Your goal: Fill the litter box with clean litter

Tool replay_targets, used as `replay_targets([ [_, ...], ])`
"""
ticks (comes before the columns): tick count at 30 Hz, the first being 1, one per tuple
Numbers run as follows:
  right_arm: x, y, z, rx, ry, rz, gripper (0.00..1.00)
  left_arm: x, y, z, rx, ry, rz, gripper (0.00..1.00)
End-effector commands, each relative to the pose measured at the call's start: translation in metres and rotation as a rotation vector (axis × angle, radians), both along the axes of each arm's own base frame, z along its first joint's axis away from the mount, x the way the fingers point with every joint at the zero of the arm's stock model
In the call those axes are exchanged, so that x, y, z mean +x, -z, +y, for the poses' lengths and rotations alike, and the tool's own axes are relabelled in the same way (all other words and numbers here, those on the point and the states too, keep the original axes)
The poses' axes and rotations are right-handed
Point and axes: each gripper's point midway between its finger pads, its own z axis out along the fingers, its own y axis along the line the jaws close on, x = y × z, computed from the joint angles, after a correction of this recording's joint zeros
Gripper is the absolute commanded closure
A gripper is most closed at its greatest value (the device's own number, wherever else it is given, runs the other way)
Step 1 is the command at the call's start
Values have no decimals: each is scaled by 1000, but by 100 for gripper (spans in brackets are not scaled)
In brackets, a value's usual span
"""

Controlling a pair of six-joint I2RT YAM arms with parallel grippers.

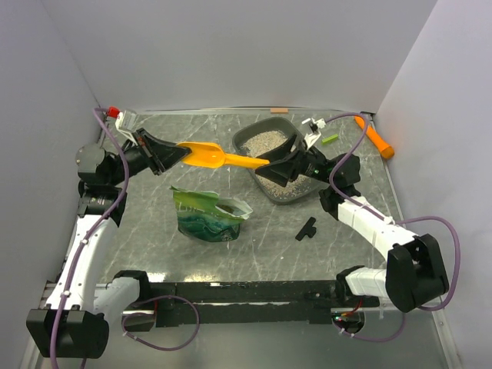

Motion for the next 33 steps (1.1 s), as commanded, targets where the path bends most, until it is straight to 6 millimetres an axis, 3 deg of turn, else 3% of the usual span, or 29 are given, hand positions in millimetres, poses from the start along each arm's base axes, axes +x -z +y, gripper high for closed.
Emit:
replay_targets([
  [1,-7,-28,4,50,-19,-119,22,-2,-10,1,-7,13,-42,99],
  [15,-17,-40,23,29,-33,-182,29,0,-6,4,-8,0,-20,99],
  [24,-19,-40,28,33,-42,-185,42,-2,-5,5,-6,-4,-23,99],
  [27,-20,-39,28,32,-44,-187,52,-1,-5,5,-6,-5,-23,99],
  [28,-19,-41,28,35,-42,-193,63,-2,-5,5,-5,-1,-23,99],
  [30,-20,-42,28,34,-44,-197,74,-3,-4,5,-4,0,-21,99],
  [31,-20,-42,29,32,-44,-199,94,-3,-4,5,-2,0,-22,99],
  [32,-20,-42,28,30,-37,-205,100,-2,-2,6,0,-4,-14,99],
  [33,-19,-41,28,27,-32,-205,100,-4,-2,5,4,-2,-20,99],
])
